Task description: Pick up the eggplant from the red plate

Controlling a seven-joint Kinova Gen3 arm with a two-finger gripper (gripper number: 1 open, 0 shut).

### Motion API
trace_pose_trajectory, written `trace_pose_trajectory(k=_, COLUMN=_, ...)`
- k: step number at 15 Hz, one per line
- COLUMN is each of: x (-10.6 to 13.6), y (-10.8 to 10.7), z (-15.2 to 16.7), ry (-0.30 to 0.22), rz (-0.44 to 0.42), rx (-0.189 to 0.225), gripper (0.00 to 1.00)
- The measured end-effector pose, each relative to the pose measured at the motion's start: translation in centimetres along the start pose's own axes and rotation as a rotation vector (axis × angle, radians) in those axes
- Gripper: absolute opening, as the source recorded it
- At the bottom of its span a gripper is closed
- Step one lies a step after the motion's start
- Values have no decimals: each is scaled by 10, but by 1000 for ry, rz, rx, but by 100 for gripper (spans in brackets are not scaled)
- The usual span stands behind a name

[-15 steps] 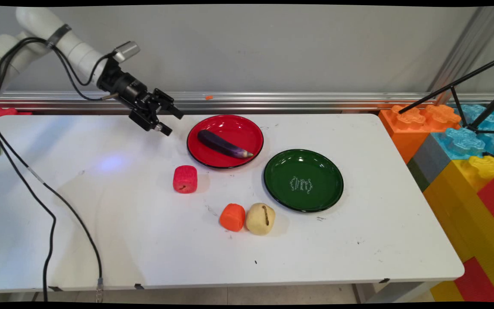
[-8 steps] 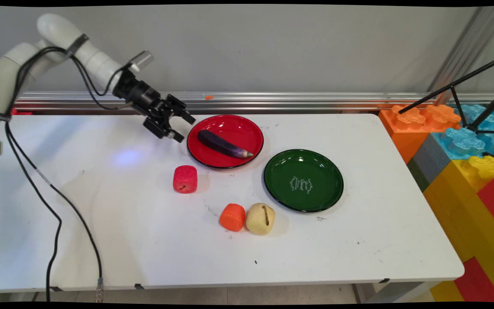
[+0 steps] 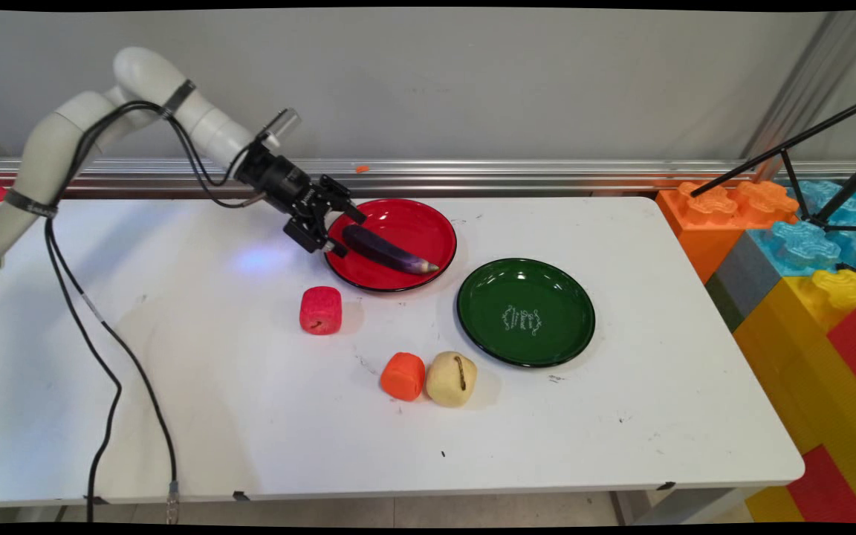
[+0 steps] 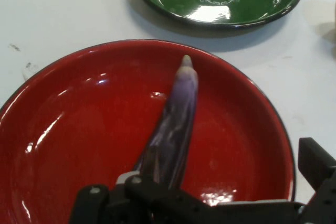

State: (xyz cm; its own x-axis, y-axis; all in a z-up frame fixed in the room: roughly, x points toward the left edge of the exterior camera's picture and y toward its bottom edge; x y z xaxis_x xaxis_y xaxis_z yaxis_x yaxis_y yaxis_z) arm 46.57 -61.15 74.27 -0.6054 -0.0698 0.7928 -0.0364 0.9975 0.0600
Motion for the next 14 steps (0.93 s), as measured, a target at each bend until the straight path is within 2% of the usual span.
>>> trace_pose_trajectory(k=14, x=-5, y=-31, z=45, ry=-20, rz=66, rx=30, gripper=100)
